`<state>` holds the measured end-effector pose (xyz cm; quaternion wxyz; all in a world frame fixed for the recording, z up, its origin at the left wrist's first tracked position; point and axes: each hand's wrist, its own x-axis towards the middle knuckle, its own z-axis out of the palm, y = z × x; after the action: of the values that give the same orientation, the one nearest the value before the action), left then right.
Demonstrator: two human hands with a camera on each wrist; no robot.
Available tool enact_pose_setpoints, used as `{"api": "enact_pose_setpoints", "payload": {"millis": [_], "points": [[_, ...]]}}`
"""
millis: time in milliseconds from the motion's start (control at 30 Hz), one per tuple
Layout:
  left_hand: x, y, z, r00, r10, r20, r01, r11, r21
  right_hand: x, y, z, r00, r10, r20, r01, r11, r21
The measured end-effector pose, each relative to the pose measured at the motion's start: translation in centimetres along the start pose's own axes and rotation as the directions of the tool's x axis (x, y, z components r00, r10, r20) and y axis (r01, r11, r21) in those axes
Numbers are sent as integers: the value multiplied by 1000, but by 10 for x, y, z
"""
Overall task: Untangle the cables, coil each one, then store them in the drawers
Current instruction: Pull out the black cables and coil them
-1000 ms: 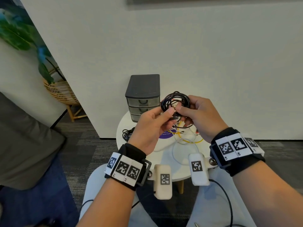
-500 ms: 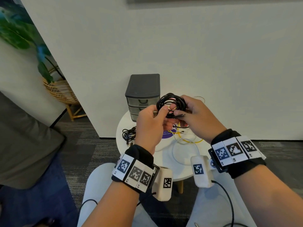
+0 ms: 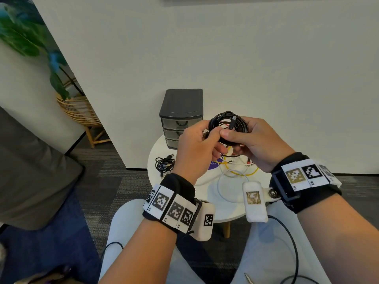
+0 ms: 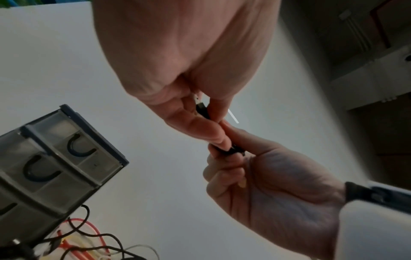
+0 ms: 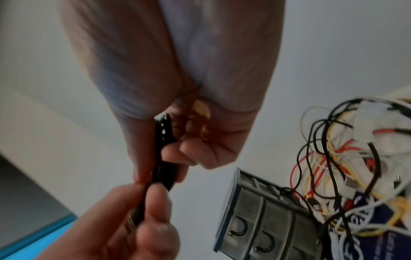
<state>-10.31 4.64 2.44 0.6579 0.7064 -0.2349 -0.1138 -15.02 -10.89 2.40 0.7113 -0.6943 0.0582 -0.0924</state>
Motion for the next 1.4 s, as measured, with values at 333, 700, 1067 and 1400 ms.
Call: {"api": "enact_pose_setpoints", "payload": {"millis": [333, 700, 1067, 1400], "points": [[-7, -4, -1, 999, 36, 12, -36, 999, 3, -1, -3, -4, 994, 94, 54, -95, 995, 15], [-6, -2, 5, 999, 46, -6, -46, 999, 19, -2, 6, -1, 993, 89, 80, -103, 974, 200], [-1, 0, 2, 999, 30, -38, -30, 999, -15, -5, 15, -11, 992, 40, 119, -89, 894, 439], [-10, -6, 1, 1000, 28, 14, -28, 999, 25, -2, 20, -6, 986, 80, 146, -124, 935, 331]]}}
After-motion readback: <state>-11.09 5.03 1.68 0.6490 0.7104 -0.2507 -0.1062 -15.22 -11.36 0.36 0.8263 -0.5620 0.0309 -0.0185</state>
